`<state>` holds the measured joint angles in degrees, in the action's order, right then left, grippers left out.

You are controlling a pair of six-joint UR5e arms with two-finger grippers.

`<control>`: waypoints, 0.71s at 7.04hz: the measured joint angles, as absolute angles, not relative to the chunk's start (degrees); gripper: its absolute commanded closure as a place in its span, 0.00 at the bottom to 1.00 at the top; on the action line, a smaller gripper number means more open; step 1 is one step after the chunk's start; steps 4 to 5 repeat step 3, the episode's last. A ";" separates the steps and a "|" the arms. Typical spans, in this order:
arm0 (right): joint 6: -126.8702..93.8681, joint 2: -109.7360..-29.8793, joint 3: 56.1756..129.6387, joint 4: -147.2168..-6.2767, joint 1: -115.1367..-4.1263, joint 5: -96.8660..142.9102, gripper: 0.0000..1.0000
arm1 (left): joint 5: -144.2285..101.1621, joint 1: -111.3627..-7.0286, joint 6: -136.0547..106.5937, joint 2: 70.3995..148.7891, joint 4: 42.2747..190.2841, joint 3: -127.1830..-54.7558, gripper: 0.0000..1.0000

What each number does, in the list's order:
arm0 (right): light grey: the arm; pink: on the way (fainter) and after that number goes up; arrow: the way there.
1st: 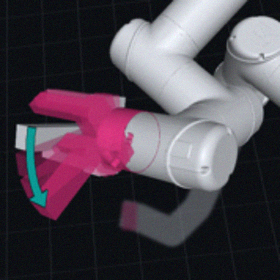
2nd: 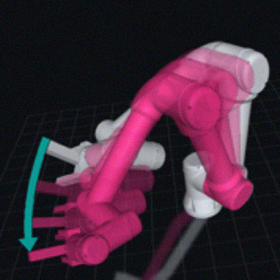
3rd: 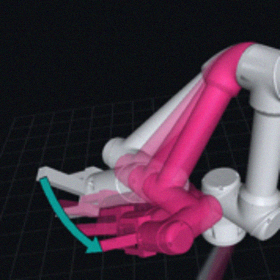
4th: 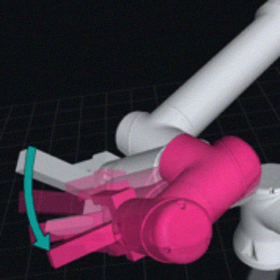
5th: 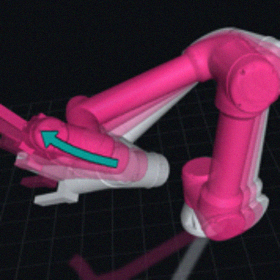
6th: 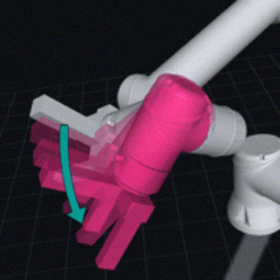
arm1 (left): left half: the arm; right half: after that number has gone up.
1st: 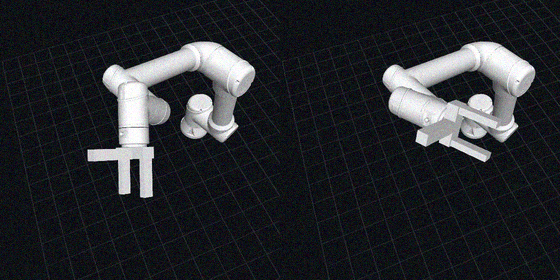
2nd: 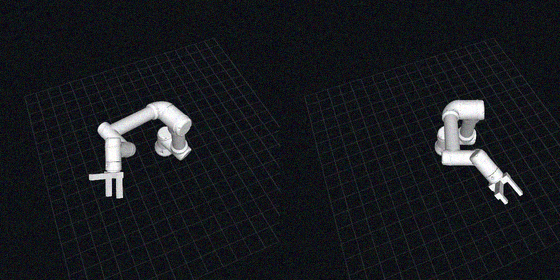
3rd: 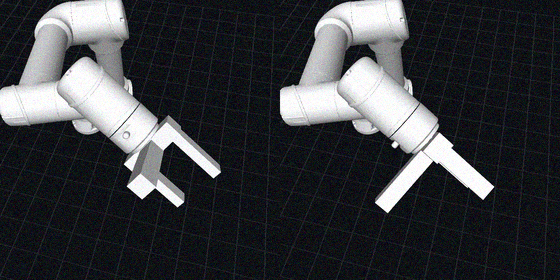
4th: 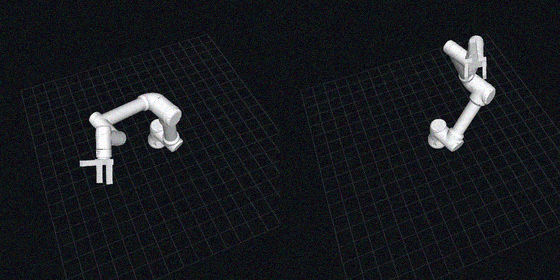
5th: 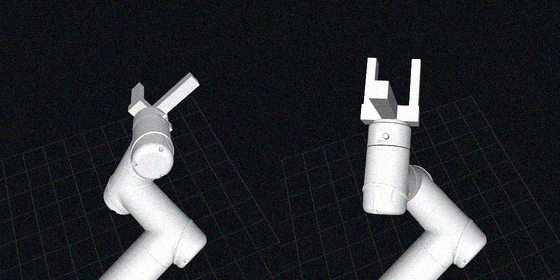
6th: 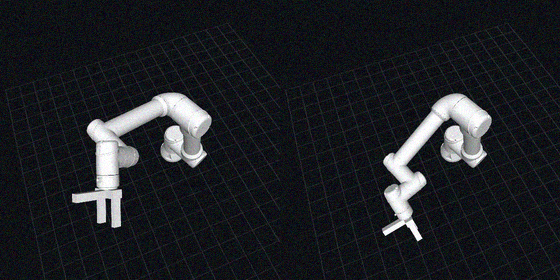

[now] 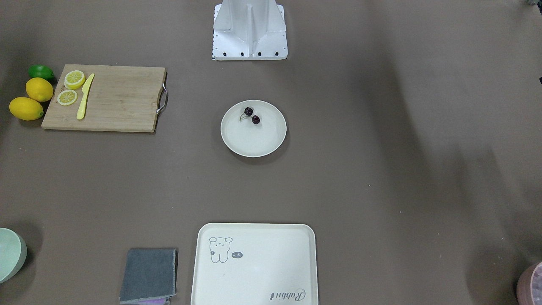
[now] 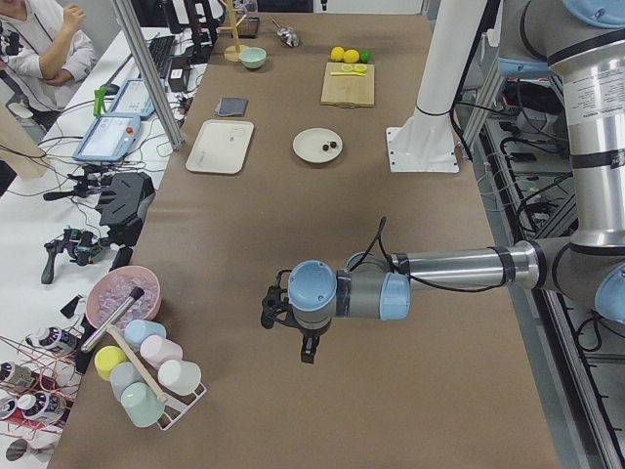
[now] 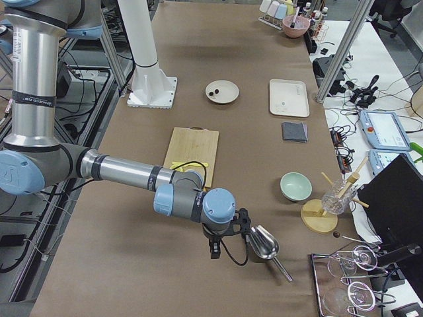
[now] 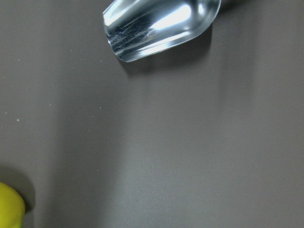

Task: Place red cherry on plate

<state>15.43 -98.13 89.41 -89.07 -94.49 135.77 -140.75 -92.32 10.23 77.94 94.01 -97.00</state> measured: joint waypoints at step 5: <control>15.03 -98.08 89.47 -88.95 -94.57 135.63 0.00 | -140.30 -95.53 13.39 81.75 88.71 -95.26 0.03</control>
